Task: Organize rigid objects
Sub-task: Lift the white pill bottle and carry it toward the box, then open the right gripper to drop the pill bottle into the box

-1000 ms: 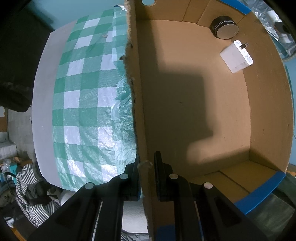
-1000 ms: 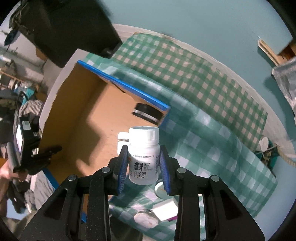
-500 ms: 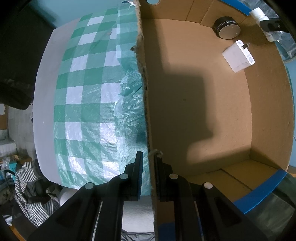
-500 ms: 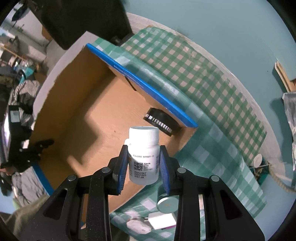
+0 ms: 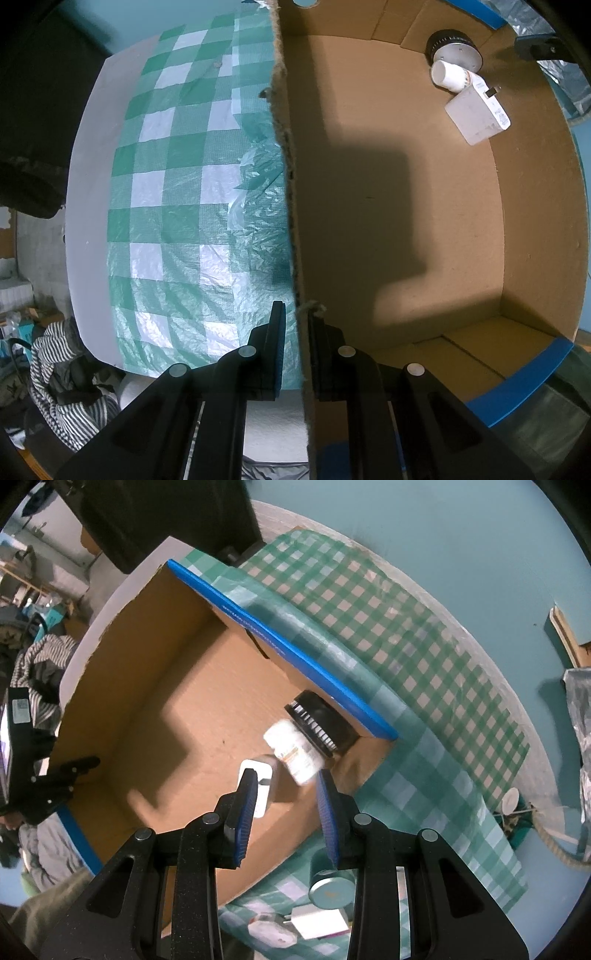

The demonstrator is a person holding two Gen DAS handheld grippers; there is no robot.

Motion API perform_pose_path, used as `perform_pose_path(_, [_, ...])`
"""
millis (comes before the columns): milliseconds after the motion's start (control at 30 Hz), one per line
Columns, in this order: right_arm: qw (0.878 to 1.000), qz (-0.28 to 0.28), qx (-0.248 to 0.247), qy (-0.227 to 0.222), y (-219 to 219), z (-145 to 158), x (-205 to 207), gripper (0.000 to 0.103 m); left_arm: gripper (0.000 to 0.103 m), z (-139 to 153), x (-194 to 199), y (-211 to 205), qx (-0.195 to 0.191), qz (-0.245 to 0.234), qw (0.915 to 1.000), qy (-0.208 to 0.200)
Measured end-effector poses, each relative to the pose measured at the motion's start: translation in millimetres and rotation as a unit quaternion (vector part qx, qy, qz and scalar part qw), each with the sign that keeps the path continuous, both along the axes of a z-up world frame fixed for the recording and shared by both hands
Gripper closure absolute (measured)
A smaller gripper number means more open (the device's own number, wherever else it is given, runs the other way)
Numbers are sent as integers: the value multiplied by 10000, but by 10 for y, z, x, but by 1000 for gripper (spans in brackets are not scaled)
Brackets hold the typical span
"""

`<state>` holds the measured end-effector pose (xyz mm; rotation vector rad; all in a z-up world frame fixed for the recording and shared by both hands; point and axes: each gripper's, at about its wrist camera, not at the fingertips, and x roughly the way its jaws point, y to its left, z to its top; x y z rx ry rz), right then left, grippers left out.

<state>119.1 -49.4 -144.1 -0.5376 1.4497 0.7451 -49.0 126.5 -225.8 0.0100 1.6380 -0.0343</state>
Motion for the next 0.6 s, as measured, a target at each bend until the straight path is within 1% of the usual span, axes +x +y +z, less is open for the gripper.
perform_pose_path(67, [10000, -38, 29, 2, -12, 25, -1, 61, 91, -2, 8, -16, 2, -13, 10000, -3])
perform_pose_path(100, [10000, -49, 56, 4, -16, 46, -6, 60, 91, -2, 13, -22, 0, -10, 10000, -1])
perform_pose_path(600, [9996, -44, 282, -72, -85, 354, -81, 58, 91, 6, 23, -39, 26, -12, 10000, 7])
